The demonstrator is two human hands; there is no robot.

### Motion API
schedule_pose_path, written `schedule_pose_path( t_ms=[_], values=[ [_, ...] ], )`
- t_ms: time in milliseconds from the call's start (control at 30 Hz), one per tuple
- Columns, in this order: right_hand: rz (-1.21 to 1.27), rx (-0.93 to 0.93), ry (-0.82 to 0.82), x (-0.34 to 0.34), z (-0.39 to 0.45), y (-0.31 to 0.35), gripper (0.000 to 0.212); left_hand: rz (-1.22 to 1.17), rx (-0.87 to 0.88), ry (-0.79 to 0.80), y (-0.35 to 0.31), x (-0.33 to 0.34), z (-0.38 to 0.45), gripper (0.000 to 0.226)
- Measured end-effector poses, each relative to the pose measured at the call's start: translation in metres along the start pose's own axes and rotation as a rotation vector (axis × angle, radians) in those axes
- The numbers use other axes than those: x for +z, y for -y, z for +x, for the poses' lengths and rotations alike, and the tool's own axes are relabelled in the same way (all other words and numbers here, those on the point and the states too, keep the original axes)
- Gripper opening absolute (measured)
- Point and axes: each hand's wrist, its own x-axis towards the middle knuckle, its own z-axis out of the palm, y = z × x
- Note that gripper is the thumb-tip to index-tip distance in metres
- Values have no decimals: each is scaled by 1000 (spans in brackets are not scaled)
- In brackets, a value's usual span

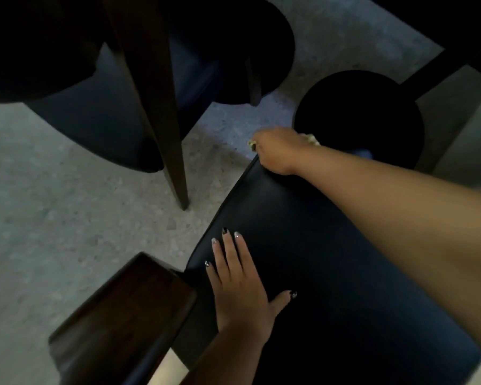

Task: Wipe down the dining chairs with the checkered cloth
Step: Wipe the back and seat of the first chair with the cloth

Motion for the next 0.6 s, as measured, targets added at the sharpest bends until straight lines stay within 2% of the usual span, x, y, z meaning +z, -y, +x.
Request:
schedule_pose_path(
  t_ms=[133,267,333,467,600],
  values=[
    [-294,-307,160,14,-10,50,27,-280,-98,-47,15,15,-29,102],
    [-259,-493,306,39,-29,109,21,-278,-229,4,27,22,-42,91],
    [-229,-577,371,59,-39,133,14,-274,-237,12,28,24,-42,90],
    [-194,-630,411,73,-46,150,13,-286,-213,37,30,32,-42,88],
    [-265,-647,384,59,-33,129,16,-229,-226,12,26,35,-39,88]
  ],
)
